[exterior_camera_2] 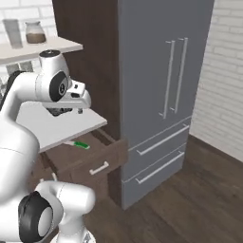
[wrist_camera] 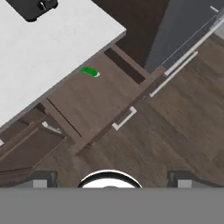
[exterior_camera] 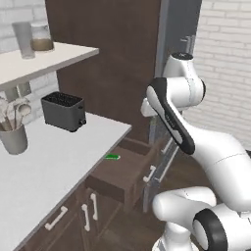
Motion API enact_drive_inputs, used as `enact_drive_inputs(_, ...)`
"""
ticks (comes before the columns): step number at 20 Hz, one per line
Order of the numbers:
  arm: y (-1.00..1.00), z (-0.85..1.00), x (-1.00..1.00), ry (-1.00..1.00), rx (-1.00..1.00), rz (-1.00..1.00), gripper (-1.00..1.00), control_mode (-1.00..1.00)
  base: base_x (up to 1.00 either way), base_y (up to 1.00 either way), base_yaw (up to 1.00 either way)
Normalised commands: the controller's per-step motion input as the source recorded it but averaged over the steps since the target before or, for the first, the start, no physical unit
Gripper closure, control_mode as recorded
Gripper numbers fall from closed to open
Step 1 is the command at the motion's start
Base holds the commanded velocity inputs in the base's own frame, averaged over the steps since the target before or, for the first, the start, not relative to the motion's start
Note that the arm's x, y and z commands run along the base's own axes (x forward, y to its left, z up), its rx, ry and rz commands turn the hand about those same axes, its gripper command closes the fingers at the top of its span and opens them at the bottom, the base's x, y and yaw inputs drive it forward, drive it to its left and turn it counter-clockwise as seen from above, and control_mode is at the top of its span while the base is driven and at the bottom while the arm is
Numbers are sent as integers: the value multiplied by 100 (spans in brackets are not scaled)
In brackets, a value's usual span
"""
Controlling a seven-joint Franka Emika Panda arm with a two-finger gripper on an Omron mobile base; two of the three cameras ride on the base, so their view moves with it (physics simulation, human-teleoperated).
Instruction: Pick up the knife from the drawer and place it on the cutting board. Then place the meat from the plate to the cutting board.
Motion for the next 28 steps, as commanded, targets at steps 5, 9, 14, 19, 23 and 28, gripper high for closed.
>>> enact_drive_inputs(5,0,0,0,0,0,0,-100,100,-28,59,-66)
enact_drive_inputs(9,0,0,0,0,0,0,-100,100,-10,97,-42)
enact_drive_inputs(14,0,0,0,0,0,0,-100,100,0,80,-18)
enact_drive_inputs(19,0,0,0,0,0,0,-100,100,-7,8,-9)
enact_drive_inputs(23,0,-14,-3,3,0,0,-100,-100,-4,0,-1)
enact_drive_inputs(28,0,-5,0,0,0,0,-100,-100,0,0,0)
